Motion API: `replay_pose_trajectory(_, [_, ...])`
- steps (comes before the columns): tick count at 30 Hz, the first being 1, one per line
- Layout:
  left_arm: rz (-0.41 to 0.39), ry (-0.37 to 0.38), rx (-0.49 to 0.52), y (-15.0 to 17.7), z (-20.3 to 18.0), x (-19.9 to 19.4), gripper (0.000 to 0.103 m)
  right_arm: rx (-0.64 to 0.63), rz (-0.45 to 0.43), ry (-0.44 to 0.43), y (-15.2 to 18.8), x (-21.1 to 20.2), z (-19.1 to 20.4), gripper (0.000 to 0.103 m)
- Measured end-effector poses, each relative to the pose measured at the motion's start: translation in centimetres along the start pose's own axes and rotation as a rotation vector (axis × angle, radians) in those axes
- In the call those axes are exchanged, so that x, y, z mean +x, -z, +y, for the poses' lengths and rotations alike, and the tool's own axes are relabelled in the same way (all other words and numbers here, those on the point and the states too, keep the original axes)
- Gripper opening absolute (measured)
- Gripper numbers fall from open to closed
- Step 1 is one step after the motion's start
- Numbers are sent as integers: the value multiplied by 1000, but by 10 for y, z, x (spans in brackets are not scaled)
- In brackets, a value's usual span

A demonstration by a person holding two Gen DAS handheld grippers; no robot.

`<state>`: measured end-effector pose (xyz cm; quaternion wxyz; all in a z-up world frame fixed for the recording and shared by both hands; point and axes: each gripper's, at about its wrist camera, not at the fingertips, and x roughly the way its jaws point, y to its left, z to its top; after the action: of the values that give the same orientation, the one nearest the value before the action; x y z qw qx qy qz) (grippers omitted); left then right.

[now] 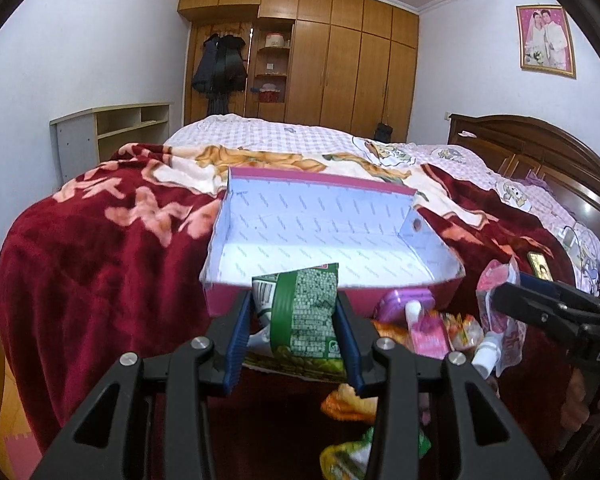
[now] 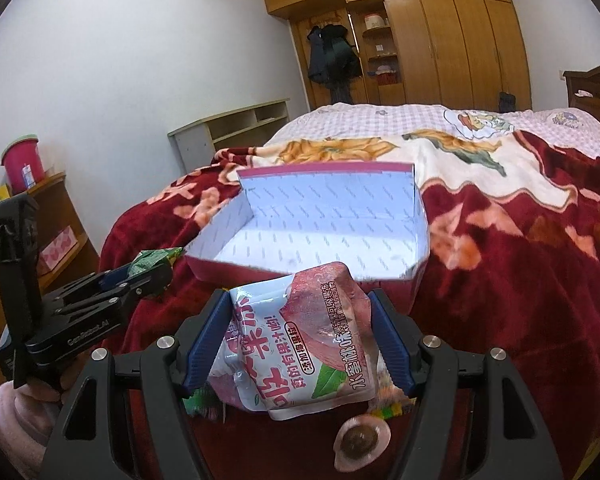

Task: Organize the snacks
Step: 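Lift the green bag with the left tool while the right tool carries the pouch into the box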

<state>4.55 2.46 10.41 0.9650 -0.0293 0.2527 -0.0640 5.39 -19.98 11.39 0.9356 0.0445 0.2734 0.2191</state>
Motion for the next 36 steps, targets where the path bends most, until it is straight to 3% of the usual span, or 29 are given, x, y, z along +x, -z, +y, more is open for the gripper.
replay_pose_trajectory(19, [3, -8, 2, -55, 4, 47, 42, 31, -6, 14, -49, 41, -11, 71])
replay_pose_trajectory(36, [64, -44, 25, -75, -8, 114, 42, 80, 25, 56, -78, 96, -41, 71])
